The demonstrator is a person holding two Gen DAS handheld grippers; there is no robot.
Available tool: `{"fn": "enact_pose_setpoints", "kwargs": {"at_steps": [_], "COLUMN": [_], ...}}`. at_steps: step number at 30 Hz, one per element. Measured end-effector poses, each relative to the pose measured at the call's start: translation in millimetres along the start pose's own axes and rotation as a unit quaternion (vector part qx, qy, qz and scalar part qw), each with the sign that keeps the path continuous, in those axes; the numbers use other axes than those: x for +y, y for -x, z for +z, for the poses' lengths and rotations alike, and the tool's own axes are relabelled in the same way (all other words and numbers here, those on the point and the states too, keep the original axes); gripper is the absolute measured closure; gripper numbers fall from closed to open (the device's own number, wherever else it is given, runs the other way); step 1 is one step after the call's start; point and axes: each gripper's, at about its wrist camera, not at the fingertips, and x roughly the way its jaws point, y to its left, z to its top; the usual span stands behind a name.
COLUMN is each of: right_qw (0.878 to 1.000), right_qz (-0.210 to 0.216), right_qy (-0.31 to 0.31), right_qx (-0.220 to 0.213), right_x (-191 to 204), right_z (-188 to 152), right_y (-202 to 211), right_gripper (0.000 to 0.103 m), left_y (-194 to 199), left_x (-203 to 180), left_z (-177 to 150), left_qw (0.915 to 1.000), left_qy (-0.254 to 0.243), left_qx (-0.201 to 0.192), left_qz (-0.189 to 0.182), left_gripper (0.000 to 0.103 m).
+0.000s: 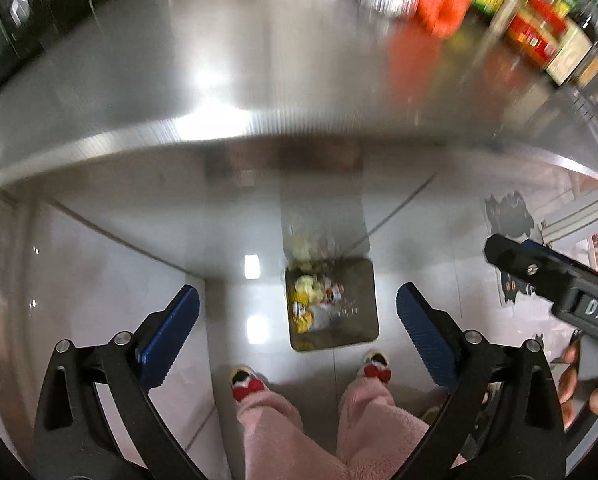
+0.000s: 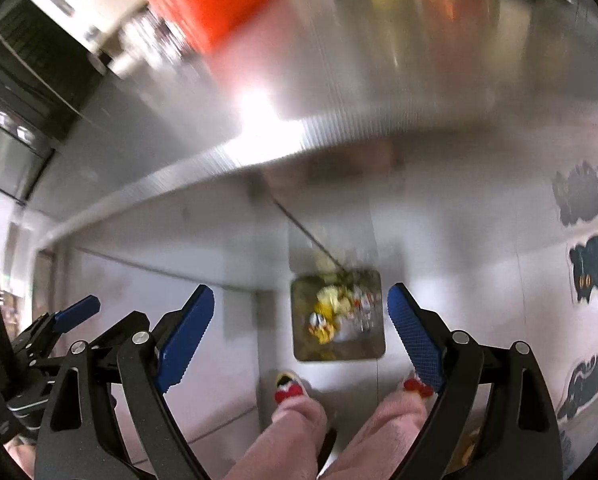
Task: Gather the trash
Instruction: 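Grasp the orange foam net with the right tool while the left tool grasps the foil ball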
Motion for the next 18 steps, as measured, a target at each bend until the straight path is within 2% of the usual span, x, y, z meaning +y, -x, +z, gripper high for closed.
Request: {"fn": "enact_pose_setpoints", "kwargs": {"at_steps": [4,10,18], "right_qw": [0.999,0.995,0.993], "right_qz": [0.014,0.023,0.020], "right_qy": [0.010,0.018,0.023], "right_qx": [-0.051,-0.097,-0.117], "right_x": [12.8,25.2,33.7], "right_z": [24.1,66.3,115.1], "right_y": [44.0,76.2,70.3], "right_gripper": [0.014,0.014,0.014], "left_y": [32.1,65.3,85.4], "left_x": [-1.6,1.7,8.6], "left_z": [16.4,46.7,94.8], "left_qw": [0.9994,0.9974,0.9941], "left_qy": [-0.007,-0.008,-0.006], "left_qx": [-0.032,-0.072,-0.108], "left_qz": [0.006,0.008,0.001], "left_gripper": [0.009,0.009,0.009]}}
